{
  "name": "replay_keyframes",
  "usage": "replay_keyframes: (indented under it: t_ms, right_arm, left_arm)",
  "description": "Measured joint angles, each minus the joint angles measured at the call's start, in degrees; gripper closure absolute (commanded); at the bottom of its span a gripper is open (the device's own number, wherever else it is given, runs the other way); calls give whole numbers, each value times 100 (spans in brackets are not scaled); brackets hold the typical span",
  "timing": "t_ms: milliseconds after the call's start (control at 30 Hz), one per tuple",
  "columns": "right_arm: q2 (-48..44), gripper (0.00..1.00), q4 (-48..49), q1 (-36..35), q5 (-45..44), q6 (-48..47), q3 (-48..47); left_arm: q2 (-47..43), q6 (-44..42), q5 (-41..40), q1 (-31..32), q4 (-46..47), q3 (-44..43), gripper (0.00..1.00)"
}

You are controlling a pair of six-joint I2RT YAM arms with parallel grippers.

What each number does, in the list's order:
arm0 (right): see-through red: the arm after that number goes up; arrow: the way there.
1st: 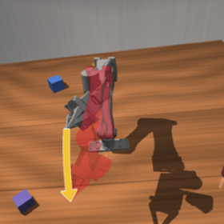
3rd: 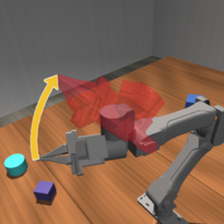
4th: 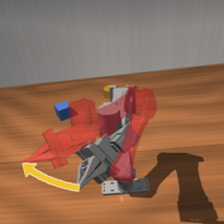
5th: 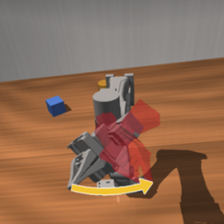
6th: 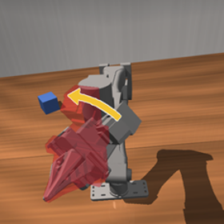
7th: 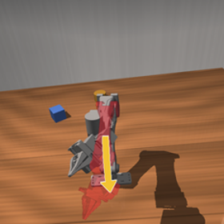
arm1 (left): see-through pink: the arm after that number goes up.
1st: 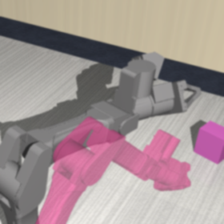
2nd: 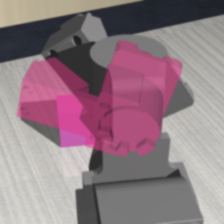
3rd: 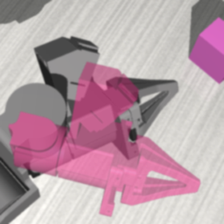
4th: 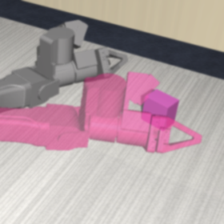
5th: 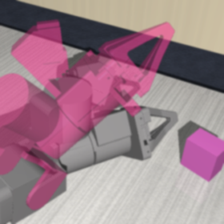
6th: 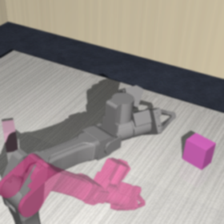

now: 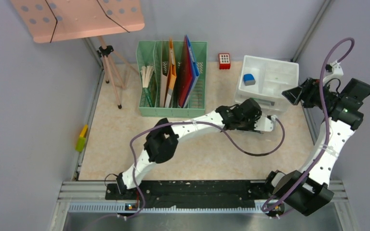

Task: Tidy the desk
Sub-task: Place the stationery in the drawer, then close the drawer in the storage box.

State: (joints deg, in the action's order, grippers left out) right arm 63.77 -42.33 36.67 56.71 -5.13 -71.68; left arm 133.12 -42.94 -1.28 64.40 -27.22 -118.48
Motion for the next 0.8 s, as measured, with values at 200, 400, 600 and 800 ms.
replay_keyframes:
  t_ms: [200, 400, 600, 800]
  right_arm:
    - [-22, 29, -776, 0, 20, -734, -380]
    - [-22, 27, -1893, 0, 35, -2074, -739]
    - [-111, 26, -2728, 0, 4, -3639, -431]
    - [-310, 27, -3239, -57, -136, -5060, 708]
  left_arm:
    - [-1366, 511, -232, 0, -149, 787, 40]
    - [-2656, 1123, -380, -114, -271, 1432, 24]
    - [-3543, 1624, -417, -490, -452, 2417, 14]
    - [-4192, 1976, -389, -1040, -542, 3307, 11]
